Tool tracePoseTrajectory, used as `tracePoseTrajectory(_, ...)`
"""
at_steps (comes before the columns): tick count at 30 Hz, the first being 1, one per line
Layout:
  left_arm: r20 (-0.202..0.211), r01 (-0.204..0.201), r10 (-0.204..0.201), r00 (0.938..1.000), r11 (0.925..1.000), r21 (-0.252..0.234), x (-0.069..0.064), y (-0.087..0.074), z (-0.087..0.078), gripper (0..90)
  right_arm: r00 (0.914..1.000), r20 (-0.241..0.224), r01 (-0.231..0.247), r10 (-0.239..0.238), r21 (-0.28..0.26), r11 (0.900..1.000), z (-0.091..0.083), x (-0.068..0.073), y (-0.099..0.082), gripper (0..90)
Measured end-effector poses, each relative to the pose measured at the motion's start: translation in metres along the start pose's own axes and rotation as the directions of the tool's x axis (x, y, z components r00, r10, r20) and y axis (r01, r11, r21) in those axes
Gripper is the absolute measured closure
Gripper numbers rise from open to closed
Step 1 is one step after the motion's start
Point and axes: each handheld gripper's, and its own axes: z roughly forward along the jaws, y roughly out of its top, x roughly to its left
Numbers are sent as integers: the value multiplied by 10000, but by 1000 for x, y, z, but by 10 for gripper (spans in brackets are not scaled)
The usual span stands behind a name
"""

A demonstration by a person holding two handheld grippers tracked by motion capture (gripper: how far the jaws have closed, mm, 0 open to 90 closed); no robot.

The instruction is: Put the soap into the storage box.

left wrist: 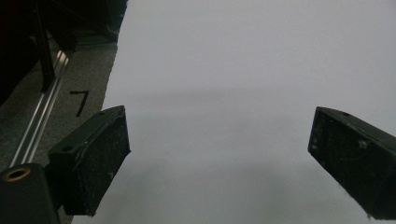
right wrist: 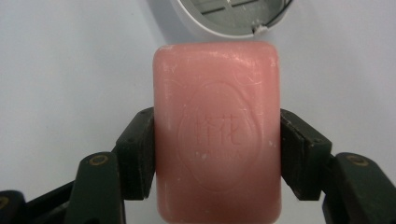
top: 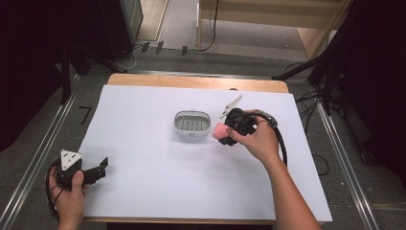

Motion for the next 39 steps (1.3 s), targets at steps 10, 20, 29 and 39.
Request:
tracePoseTrajectory(10,21,7,-7,10000,10000,19,0,0,1,59,9967,-52,807,-808,-172,9966,3,-1,22,387)
tracePoseTrajectory(20,67,6,-6,10000,10000,19,0,0,1,59,9902,-80,1394,-1395,-153,9901,11,-1,43,387)
tracePoseTrajectory(29,100,46,-46,9999,10000,52,1,0,1,59,9849,-169,1723,-1725,-113,9850,18,-2,58,387)
tracePoseTrajectory(39,135,44,-45,9999,10000,55,1,0,1,59,9824,-220,1851,-1853,-114,9827,22,-5,72,386)
